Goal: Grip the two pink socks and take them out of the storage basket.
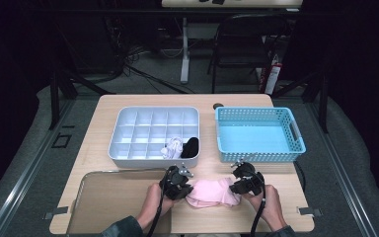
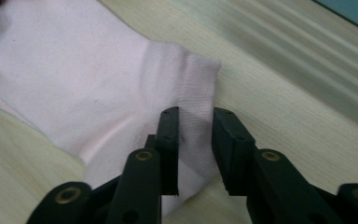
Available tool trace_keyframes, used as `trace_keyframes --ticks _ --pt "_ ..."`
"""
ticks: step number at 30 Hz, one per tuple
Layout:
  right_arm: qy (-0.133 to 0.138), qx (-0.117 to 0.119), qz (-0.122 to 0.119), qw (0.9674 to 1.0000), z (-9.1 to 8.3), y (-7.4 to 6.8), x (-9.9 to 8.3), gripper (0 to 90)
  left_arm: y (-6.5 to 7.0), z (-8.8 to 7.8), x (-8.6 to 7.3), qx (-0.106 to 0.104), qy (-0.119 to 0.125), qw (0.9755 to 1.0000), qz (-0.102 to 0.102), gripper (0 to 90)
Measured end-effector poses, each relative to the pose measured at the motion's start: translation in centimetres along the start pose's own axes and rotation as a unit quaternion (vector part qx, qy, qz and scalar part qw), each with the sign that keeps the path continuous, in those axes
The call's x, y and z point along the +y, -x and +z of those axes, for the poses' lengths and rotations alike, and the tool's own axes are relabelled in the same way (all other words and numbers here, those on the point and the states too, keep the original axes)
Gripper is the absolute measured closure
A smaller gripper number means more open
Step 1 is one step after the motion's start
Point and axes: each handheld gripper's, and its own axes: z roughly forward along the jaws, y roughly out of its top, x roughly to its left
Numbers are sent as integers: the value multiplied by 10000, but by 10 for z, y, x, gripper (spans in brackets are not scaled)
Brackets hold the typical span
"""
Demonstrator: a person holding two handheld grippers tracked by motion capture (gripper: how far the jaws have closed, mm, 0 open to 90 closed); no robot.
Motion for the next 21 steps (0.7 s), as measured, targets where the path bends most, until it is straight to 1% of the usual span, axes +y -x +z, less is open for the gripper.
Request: trace_keyframes --ticks 1,2,3,4,5,7,8,9,11,12,13,14,15,16,17,18,19,20,21 --pt "-36 5 7 10000 0 1 0 665 0 -1 0 -1 12 10000 17 869" --pt "-31 -34 16 10000 1 2 0 672 0 -1 1 -6 18 10000 28 869" --pt "-55 57 63 9999 2 3 0 699 0 -2 1 -11 42 10000 11 869" --pt "-53 79 47 9999 2 3 -1 736 -1 -2 1 -27 65 10000 14 870" --pt "-26 150 49 9999 3 3 -1 771 -1 -2 1 -32 64 10000 15 869" --pt "-27 129 50 9999 2 2 -1 825 -1 -2 1 -39 69 10000 11 870" --pt "-39 110 5 9999 1 2 -1 839 0 -3 1 -27 69 10000 24 870" --pt "-52 141 -15 9999 0 2 0 846 0 -3 1 -31 65 10000 29 870" --pt "-4 118 23 9999 -3 2 -1 851 0 -3 1 -49 77 10000 23 870" --pt "69 100 13 9999 -4 2 -1 851 1 -4 1 -48 94 9999 26 870" --pt "67 120 7 9999 -8 2 -1 849 1 -5 1 -61 91 9999 30 870" --pt "122 181 6 9998 -11 1 0 845 0 -5 2 -64 89 9999 38 870" --pt "196 167 18 9997 -14 0 0 839 0 -6 2 -66 102 9999 34 870" --pt "257 134 60 9996 -17 -1 -1 836 0 -7 2 -96 113 9999 6 870" --pt "247 186 8 9995 -20 -2 0 834 -1 -8 2 -105 112 9999 0 870" --pt "243 132 -12 9996 -23 -2 0 834 -1 -9 2 -132 145 9998 -34 870" --pt "284 194 28 9994 -26 -3 1 834 -2 -10 2 -167 150 9997 -60 870" --pt "316 145 13 9994 -28 -3 1 834 -2 -11 3 -176 151 9997 -63 871" --pt "344 148 24 9993 -30 -4 1 834 -2 -12 3 -191 176 9996 -85 871"
